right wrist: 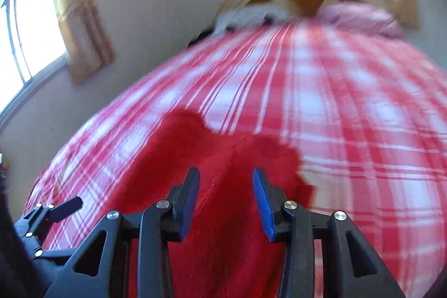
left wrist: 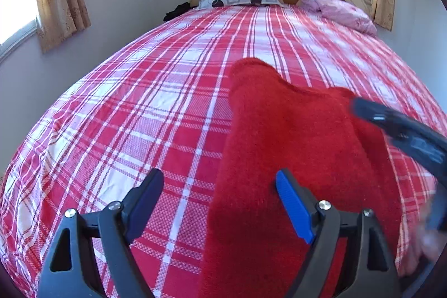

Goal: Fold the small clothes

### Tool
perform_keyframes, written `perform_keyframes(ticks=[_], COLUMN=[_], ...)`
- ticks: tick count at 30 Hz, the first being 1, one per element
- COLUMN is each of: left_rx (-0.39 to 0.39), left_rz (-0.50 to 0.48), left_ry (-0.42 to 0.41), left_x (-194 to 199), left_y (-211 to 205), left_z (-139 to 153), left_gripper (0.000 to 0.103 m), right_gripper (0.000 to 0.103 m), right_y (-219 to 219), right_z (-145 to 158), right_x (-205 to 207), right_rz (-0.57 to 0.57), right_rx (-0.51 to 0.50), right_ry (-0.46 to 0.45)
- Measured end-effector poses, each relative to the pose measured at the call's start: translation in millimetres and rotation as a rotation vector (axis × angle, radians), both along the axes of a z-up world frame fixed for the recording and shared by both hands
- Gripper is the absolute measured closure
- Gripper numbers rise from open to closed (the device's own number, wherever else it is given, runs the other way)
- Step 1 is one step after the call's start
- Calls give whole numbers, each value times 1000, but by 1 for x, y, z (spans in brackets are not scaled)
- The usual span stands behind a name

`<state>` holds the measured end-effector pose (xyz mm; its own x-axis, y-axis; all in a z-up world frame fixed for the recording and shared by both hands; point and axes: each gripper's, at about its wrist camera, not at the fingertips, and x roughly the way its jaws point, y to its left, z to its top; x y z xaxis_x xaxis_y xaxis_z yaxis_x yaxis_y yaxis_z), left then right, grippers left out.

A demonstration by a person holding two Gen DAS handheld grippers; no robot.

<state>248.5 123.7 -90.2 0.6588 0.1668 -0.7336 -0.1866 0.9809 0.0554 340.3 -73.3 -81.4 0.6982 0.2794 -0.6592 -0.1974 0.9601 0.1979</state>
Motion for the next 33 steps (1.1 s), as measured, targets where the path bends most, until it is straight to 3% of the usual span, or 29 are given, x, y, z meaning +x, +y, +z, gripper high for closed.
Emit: perform_keyframes(ticks=[3,6,12,15,19,22,28,31,33], left_rx=[25,42,24,16,70,70,95,97,98], left_rz=[-9,-21,-17,-12,-13,-21,-12,-18,-26], left_ry=[3,6,12,16,-3,4,28,30,32], left_x=[0,2,6,1,-15,-26,-49,-61,-69], left_y=[-5,-8,-4,-3,-11,-15,-23,-26,-28], left_z=[-3,-9,-15,-13,-10,-11,-23,-22,-18], left_gripper=[18,16,10,10,10,10,10,10,10], right_gripper=[63,63,59,55,54,54,53,53,47], right_y=[-13,-20,-14,-13,-15,-16,5,9,4], right_z=[-28,-31,-28,-24,-28,-27,-29,-34,-35], right_x=[11,3,-15,-33,-64,-85,-125,-140,-146], right_rz=[-11,-29,-59,-86,-121,-135,-129,-109,-109], right_rx=[7,41,-15,-60,-110,-122,-245,-241,-220], right_ry=[61,39,16,20,62,41,-3,36,74])
